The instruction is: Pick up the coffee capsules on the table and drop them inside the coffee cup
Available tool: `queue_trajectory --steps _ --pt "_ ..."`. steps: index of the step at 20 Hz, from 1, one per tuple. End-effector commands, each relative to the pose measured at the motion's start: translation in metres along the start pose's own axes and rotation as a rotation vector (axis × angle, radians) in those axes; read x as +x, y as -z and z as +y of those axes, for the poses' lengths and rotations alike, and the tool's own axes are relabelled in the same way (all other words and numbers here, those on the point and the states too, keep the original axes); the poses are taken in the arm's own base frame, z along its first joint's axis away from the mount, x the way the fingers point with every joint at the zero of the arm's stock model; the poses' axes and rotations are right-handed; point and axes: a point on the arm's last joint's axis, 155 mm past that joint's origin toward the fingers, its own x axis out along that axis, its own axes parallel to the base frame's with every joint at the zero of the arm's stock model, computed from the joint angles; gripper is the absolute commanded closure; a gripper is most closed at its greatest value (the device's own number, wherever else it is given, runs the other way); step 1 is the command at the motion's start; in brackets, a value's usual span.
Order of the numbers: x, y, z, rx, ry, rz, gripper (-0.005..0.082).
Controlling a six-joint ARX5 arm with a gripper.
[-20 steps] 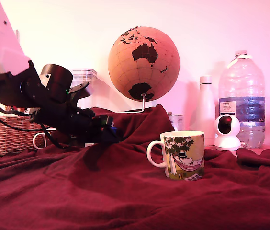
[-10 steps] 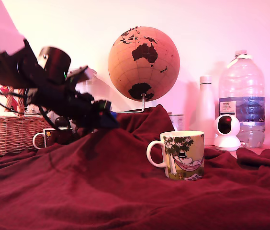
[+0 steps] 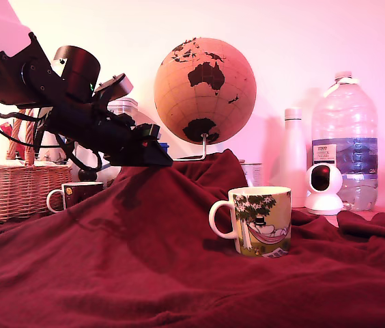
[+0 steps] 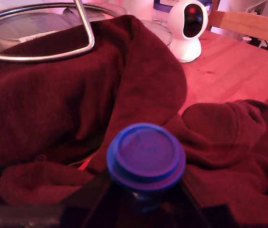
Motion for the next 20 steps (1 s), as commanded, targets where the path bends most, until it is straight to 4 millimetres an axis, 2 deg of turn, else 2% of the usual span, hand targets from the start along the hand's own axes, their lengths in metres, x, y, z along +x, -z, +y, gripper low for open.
queue_trajectory --steps 1,4,8,10,14,19,20 --pt "-0.0075 -0.0216 -0.0005 0.026 -0.004 -0.047 0.0616" --pt "-0.0075 -0.0220 -0.0004 0.027 -0.004 -0.049 0.0533" --pt "-0.0075 -0.0224 0.0004 0.029 -0.008 -0.051 0.0585" --pt "-0.0077 -0.0248 0.0004 0.035 -0.009 -0.059 0.0575" --pt "-0.0076 -0.0241 0.0002 0.057 -0.008 -0.057 0.0499" --pt "-0.0076 -0.0244 -0.0004 0.058 -0.005 -0.058 0.0502" --pt "-0.0076 -0.0235 -0.0002 0.057 -0.006 -0.055 0.0532"
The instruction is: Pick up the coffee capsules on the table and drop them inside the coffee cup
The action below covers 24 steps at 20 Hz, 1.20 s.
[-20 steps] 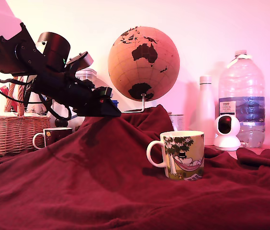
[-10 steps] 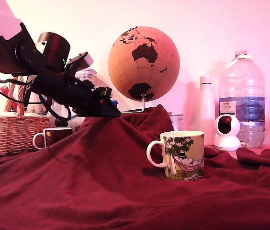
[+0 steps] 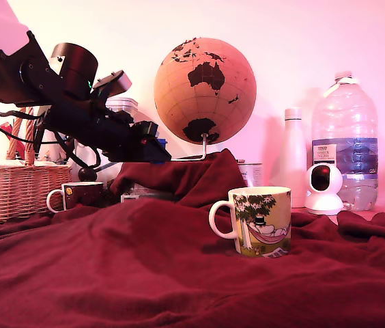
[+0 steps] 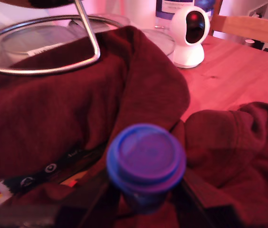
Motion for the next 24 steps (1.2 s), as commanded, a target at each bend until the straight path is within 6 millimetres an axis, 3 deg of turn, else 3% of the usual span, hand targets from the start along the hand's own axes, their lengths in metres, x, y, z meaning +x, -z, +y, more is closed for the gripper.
queue_trajectory --steps 1,13,17,24 --pt "-0.006 -0.015 0.000 0.017 -0.002 -0.028 0.0575" --pt "-0.010 -0.011 -0.008 -0.001 0.028 0.007 0.0613" --pt "-0.022 -0.022 -0.022 -0.008 0.084 0.019 0.0612" --pt "-0.033 -0.008 -0.045 -0.015 0.136 0.098 0.0612"
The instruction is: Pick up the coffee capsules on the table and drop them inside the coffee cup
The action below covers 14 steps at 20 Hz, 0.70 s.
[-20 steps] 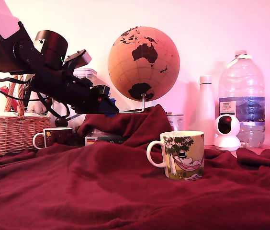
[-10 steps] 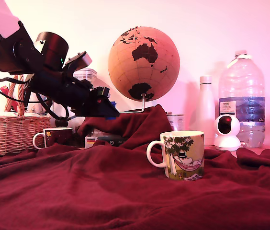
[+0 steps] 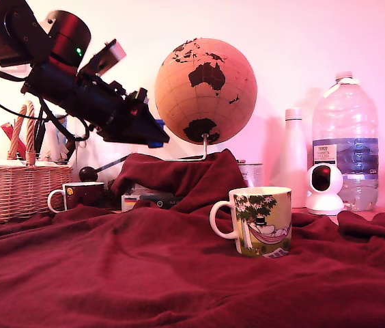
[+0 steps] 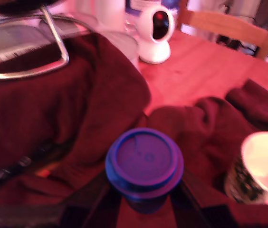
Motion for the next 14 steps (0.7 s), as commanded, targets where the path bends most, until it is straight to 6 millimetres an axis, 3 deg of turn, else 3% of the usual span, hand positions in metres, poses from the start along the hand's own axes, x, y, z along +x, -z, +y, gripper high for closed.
queue_trajectory --steps 1,8,14 --pt "0.001 0.007 -0.013 0.008 0.025 0.013 0.0612" --pt "0.005 0.019 -0.046 0.019 0.076 0.041 0.0612" --pt "-0.027 0.017 -0.070 0.033 0.076 -0.002 0.0612"
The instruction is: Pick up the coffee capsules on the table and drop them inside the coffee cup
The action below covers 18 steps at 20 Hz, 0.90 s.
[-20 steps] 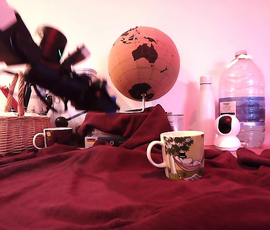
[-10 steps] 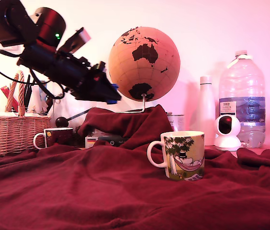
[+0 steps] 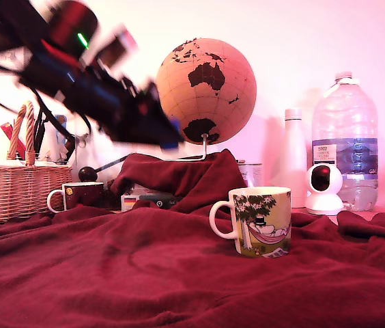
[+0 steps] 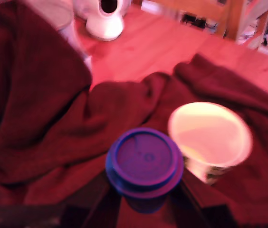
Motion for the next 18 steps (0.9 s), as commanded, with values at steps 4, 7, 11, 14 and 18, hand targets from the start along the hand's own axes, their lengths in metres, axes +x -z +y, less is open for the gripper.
queue_trajectory --steps 4,7,11,14,18 --pt "-0.023 0.007 -0.026 -0.008 0.018 -0.026 0.0612" --pt "-0.033 0.017 -0.041 -0.027 0.021 -0.036 0.0612" --pt "-0.043 0.026 -0.056 -0.037 0.013 -0.029 0.0612" --pt "-0.046 0.027 -0.065 -0.042 0.011 -0.020 0.0612" --pt "-0.043 0.029 -0.077 -0.038 0.040 -0.007 0.0612"
